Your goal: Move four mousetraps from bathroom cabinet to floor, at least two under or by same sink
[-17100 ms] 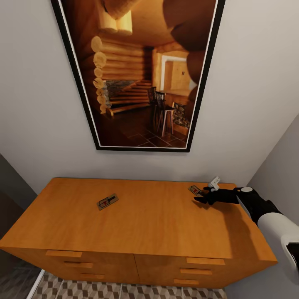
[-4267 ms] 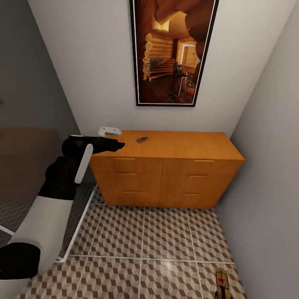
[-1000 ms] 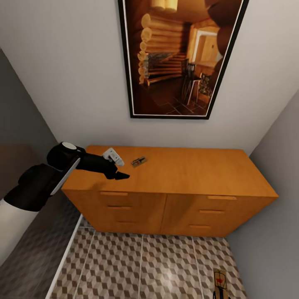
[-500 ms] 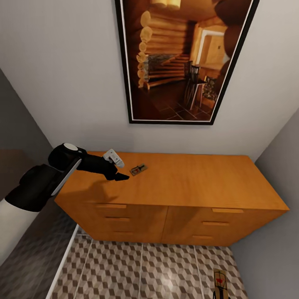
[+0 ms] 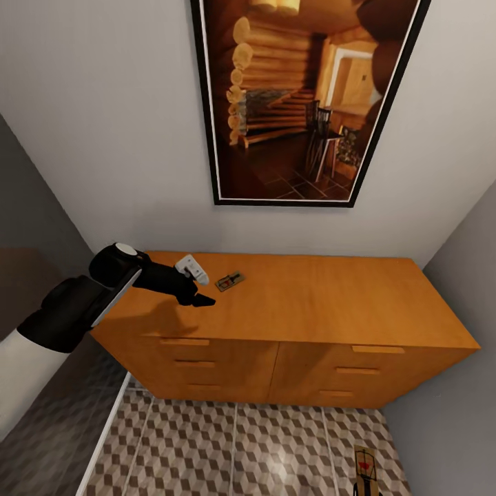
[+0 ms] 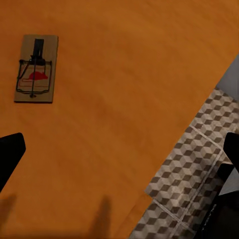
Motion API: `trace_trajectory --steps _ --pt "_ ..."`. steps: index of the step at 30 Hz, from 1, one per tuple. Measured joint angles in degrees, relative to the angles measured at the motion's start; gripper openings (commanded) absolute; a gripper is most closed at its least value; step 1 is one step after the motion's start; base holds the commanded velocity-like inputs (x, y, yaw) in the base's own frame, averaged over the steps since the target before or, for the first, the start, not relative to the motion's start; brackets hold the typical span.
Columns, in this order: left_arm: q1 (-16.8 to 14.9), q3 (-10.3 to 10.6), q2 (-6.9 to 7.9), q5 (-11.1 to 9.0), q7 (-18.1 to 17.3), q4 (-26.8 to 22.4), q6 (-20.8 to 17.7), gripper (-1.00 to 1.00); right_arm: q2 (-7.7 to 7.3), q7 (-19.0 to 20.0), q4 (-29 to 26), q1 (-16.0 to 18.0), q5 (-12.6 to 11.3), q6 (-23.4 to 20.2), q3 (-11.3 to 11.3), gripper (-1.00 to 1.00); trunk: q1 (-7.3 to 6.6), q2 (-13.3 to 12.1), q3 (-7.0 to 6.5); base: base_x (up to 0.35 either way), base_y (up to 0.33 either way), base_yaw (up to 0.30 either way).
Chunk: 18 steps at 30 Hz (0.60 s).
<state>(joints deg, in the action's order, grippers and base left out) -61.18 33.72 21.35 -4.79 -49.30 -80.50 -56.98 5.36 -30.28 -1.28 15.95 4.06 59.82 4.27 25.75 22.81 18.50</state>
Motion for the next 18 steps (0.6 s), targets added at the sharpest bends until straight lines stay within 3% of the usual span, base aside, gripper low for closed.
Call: trace_trajectory --steps 18 --pt "0.00 0.48 -0.12 0.00 0.02 0.18 0.02 1.00 0.00 0.00 0.00 0.00 0.00 0.03 0.00 -1.00 0.00 0.00 1.09 0.000 0.000 0.000"
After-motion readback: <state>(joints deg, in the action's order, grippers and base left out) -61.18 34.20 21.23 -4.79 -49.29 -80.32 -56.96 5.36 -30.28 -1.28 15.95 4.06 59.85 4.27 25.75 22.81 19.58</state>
